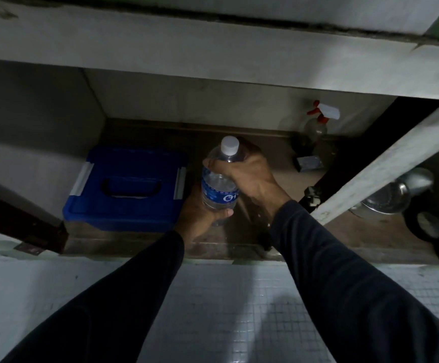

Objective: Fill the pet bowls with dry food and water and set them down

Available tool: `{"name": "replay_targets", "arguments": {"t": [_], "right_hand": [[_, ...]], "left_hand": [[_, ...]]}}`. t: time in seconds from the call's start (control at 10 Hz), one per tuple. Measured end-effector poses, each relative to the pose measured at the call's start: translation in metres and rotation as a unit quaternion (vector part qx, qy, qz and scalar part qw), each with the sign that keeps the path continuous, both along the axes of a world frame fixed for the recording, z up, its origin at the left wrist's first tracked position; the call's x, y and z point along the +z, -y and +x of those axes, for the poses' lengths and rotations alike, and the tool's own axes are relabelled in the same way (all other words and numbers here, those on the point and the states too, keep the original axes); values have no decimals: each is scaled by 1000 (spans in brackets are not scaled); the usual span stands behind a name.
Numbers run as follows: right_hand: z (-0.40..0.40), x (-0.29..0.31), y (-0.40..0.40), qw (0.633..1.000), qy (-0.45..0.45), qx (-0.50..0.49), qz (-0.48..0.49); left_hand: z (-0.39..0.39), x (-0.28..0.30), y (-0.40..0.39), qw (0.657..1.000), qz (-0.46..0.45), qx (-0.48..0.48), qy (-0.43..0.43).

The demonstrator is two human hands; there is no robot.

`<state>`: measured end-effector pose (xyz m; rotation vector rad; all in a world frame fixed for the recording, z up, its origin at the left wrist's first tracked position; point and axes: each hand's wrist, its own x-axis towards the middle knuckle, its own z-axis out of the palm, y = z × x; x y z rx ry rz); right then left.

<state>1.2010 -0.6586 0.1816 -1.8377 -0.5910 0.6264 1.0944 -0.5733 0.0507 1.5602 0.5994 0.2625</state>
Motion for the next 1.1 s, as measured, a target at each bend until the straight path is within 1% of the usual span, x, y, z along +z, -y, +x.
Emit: {"name": "replay_targets", "arguments": {"t": [0.2, 0.4, 0.7, 0.8, 0.9, 1.0, 1.1], "right_hand": [[3, -6, -1, 1000, 9, 5, -4], [6, -8, -5, 1000, 10, 15, -19], [4, -9, -4, 1000, -15, 25, 2], [1, -10, 2, 999, -20, 31, 14], [-3, -11, 11, 997, -50, 34, 39], [-11, -12, 23, 997, -65, 25, 42], [-19, -5, 38, 1000, -28, 13, -7]], "left_hand": [[3, -4, 1, 1000, -12, 18, -14], [2, -6, -1, 1000, -10, 13, -22], [2, -7, -1, 1000, -5, 16, -27], [-3, -2, 0, 999, 2, 11, -33], [-14, 12, 0, 999, -9, 9, -44], [-32, 32, -2, 998, -30, 6, -50], [-46, 54, -6, 997, -19, 16, -80]]}}
